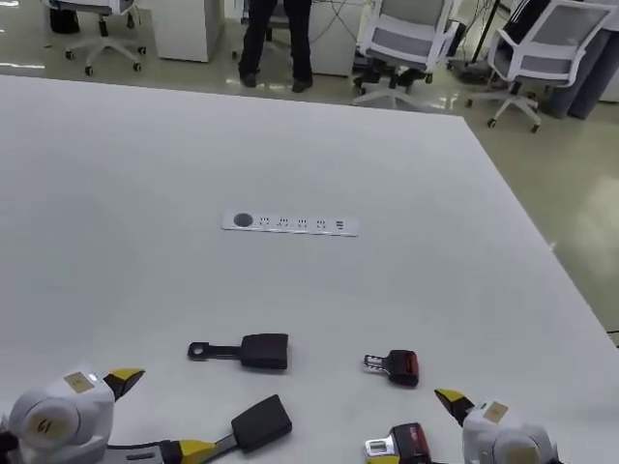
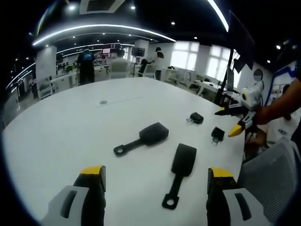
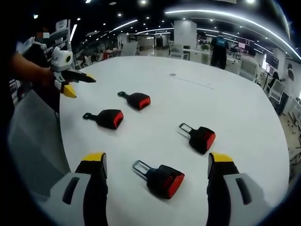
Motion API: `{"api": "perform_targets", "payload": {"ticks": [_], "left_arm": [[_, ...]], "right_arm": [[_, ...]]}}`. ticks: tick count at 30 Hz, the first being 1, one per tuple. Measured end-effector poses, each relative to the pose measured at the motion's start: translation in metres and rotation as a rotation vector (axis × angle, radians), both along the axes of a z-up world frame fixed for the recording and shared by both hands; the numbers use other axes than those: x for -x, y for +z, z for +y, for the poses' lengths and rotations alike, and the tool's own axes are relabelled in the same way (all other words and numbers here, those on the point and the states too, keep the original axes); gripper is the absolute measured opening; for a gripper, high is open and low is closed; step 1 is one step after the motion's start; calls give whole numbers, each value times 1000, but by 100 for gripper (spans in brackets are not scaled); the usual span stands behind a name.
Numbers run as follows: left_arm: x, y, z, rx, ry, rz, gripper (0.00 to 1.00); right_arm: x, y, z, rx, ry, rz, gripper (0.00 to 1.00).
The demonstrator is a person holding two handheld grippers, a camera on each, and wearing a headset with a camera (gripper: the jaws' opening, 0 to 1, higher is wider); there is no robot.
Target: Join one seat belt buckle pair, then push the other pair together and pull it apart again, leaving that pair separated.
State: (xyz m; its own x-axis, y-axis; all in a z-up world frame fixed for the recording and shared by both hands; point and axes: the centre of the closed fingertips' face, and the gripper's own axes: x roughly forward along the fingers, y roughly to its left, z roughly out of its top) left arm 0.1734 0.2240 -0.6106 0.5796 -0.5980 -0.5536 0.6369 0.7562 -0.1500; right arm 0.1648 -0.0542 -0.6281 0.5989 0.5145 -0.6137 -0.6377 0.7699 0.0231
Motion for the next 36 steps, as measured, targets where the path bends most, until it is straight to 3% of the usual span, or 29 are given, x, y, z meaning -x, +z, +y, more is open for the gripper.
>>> {"api": "perform_targets", "payload": {"ticks": [9,19,23,36], "left_arm": [[-5,-5,-16,-6,-47,15,90],[-4,-14,-34,-26,-150,30,89],[-2,-21,-39,-37,-173,44,85],[-1,-34,-58,-82,-262,70,81]], "right_arm": [[-1,-12,0,2,32,31,86],[3,-31,1,17,133,82,83],[5,-29,2,5,172,92,82],[9,-47,-5,44,324,153,78]]}}
